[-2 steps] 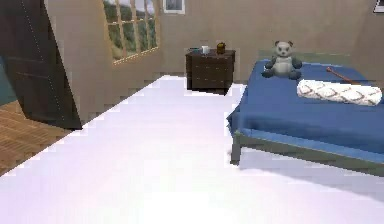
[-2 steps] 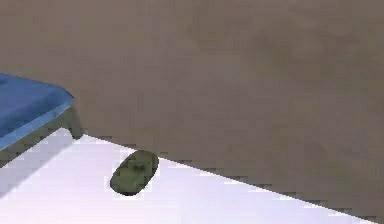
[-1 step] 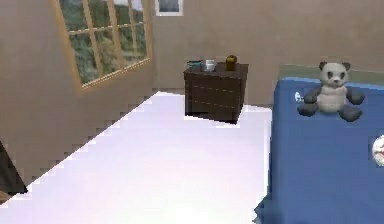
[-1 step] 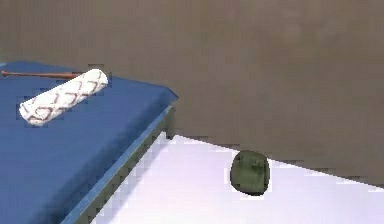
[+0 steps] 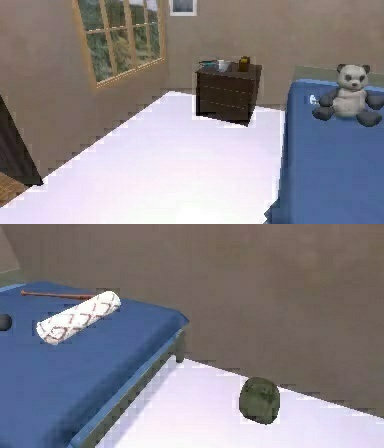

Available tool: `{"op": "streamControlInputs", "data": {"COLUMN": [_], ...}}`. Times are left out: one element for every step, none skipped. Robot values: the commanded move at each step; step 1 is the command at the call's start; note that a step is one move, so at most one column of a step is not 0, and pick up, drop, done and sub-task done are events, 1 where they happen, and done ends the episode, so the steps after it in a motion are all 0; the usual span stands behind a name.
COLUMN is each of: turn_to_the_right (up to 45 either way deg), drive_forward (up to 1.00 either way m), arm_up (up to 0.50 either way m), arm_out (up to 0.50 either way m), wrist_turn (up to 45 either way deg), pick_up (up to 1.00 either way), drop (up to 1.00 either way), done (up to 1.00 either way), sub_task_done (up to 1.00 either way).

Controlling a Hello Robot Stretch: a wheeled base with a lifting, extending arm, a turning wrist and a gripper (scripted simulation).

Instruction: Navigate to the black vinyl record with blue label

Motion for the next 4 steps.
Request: {"op": "streamControlInputs", "data": {"turn_to_the_right": [0.0,21.0,0.0,3.0], "drive_forward": [0.55,0.0,1.0,0.0], "arm_up": [0.0,0.0,0.0,0.0], "arm_out": [0.0,0.0,0.0,0.0], "wrist_turn": [0.0,0.0,0.0,0.0], "pick_up": [0.0,0.0,0.0,0.0], "drop": [0.0,0.0,0.0,0.0], "done": [0.0,0.0,0.0,0.0], "sub_task_done": [0.0,0.0,0.0,0.0]}}
